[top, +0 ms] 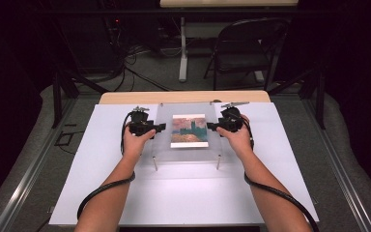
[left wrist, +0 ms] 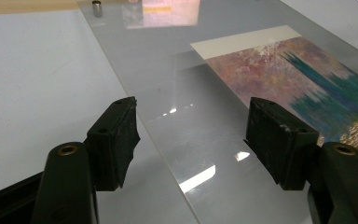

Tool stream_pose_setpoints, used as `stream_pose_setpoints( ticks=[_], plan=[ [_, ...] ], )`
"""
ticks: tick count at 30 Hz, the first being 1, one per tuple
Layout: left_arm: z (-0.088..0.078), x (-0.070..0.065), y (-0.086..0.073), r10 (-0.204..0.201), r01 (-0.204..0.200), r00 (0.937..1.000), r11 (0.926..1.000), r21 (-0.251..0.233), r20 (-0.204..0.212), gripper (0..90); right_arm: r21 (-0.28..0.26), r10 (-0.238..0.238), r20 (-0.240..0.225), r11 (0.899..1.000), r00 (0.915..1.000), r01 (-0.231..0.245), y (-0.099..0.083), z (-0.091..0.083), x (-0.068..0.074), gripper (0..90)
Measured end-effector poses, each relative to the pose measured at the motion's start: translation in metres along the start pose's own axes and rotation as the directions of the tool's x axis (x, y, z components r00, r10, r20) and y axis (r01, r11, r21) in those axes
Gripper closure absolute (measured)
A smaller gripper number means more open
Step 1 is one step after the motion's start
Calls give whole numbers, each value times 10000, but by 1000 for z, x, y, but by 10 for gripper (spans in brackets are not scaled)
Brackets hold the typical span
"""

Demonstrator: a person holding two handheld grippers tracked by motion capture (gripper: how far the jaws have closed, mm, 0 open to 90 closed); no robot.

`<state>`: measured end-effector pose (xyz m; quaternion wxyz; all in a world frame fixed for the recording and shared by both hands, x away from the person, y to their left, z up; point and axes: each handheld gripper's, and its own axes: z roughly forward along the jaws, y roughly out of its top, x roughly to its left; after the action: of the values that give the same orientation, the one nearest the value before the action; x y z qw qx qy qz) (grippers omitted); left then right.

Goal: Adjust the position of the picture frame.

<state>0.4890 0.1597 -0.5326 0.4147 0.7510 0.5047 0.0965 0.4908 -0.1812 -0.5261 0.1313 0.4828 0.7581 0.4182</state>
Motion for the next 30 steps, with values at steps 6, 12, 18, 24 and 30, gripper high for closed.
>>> stream_pose_setpoints(
  ticks=[6, 12, 18, 24, 30],
  plan=[
    [4, 2, -3, -177, 177, 9998, 9998, 82, 65, 337, 187, 167, -94, 9997, 9998, -166, -4, 5, 0, 346],
    [5, 1, -3, -220, 219, 9996, 9997, 82, 199, 336, 192, 444, -177, 9988, 9989, -440, -5, 6, -3, 334],
    [6, 0, -4, -296, 295, 9993, 9996, 48, 235, 325, 216, 454, -197, 9988, 9988, -450, -5, 6, -3, 333],
    [7, 1, -4, -504, 501, 9982, 9987, 101, 312, 313, 284, 632, -308, 9977, 9975, -623, -5, 7, -4, 319],
    [10, 3, -5, -949, 937, 9941, 9953, 248, 524, 267, 280, 788, -394, 9966, 9961, -777, -6, 9, -6, 310]
  ],
)
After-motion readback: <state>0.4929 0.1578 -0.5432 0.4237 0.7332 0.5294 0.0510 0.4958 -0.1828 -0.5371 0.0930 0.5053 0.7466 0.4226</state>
